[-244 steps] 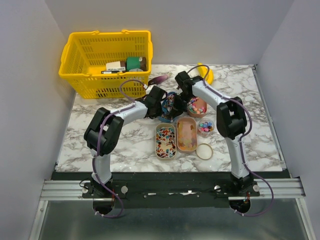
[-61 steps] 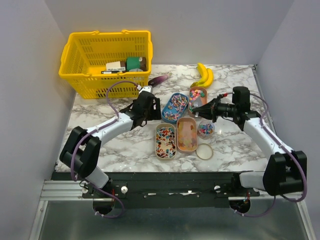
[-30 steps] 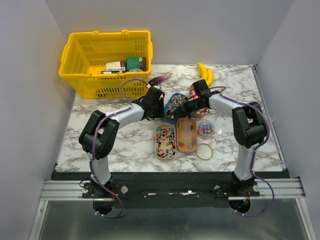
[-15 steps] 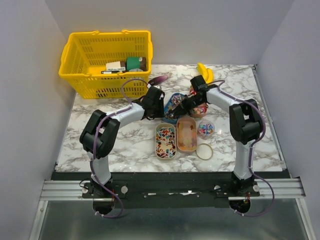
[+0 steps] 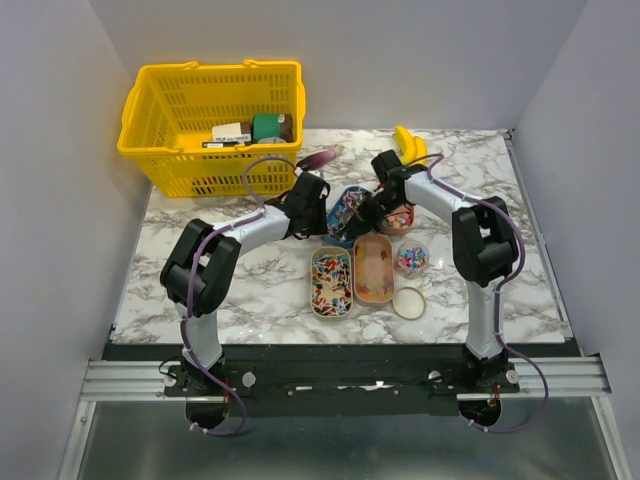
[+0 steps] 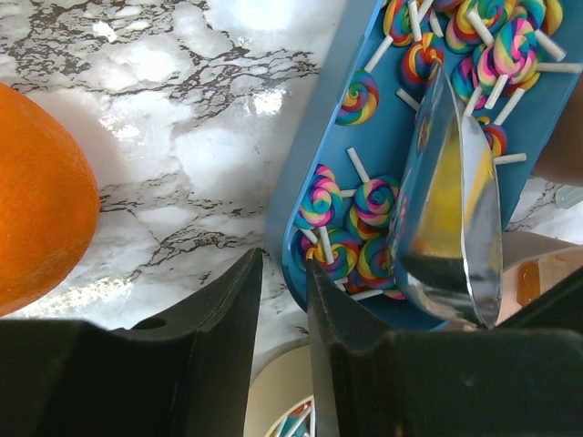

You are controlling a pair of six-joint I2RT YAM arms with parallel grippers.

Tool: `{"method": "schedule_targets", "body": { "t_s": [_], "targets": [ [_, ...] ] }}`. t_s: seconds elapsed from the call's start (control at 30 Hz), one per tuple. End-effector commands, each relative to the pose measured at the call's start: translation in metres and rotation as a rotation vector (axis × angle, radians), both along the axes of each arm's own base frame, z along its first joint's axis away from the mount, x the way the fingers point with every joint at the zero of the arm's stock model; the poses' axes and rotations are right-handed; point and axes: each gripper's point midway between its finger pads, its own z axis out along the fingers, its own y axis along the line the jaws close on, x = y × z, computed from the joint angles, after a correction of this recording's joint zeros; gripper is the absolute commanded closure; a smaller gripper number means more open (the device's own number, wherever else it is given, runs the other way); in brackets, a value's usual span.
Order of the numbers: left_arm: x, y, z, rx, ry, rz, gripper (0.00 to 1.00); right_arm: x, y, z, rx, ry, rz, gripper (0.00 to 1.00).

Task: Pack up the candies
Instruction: Scoop the fake candies from the storage box.

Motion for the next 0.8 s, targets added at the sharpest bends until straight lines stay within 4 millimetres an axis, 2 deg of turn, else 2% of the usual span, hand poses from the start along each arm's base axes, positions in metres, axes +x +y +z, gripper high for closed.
{"method": "schedule_targets", "body": {
  "t_s": [0.0,0.17,0.5,0.77],
  "targets": [
    [-0.013,0.020,-0.026,0.090,0.088,0.013,0.67,0.004,-0.019,-0.037,-0.167,0.015,-0.011,0.99],
    [-0.019,0.023,-0.032,0.101,0.111,0.011,0.73,0.008,-0.028,-0.054,-0.236,-0.003,-0.011,0.99],
    [-0.021,0.021,-0.037,0.099,0.133,0.003,0.78,0.033,-0.053,-0.060,-0.406,-0.148,0.034,0.99],
    [-0.017,0.015,-0.033,0.078,0.136,0.002,0.79,0.030,-0.061,-0.076,-0.457,-0.132,0.057,0.99]
  ]
}}
